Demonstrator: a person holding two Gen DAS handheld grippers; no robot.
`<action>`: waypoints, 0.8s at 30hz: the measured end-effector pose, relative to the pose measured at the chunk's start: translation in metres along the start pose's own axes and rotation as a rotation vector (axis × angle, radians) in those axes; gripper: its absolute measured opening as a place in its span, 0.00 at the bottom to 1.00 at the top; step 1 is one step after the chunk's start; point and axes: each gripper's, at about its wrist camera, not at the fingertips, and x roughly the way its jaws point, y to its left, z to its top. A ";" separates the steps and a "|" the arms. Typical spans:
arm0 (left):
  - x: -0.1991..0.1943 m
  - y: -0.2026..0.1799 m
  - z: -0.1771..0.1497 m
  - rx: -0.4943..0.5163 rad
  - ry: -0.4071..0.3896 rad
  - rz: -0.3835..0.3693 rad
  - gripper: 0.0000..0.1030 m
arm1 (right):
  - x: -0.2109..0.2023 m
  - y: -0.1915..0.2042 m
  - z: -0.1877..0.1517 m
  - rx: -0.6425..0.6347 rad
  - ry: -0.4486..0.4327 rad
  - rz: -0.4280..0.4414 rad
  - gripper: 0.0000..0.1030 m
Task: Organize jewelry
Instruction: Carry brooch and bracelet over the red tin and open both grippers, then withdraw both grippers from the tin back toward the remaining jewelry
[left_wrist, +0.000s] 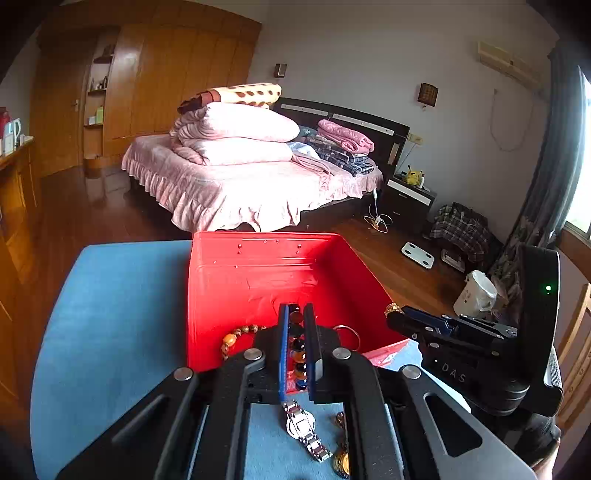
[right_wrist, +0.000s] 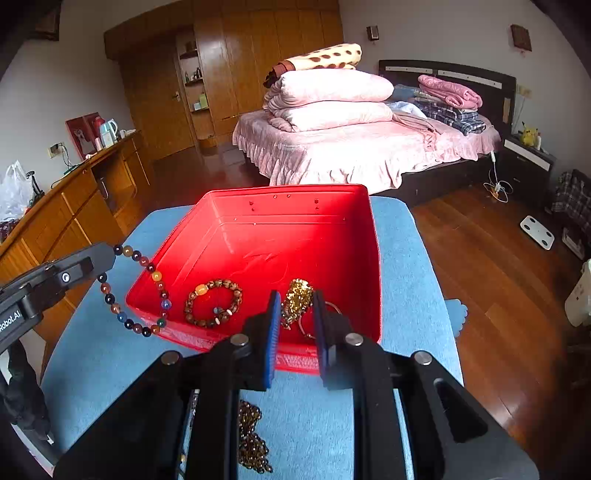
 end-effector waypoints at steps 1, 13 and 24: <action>0.005 0.000 0.003 0.001 0.002 0.004 0.07 | 0.004 0.000 0.002 0.002 0.006 -0.001 0.16; 0.065 0.019 0.005 -0.017 0.074 0.081 0.07 | 0.054 -0.003 0.011 0.030 0.083 0.001 0.16; 0.080 0.030 -0.008 -0.029 0.097 0.132 0.43 | 0.064 -0.001 0.011 0.023 0.079 -0.023 0.34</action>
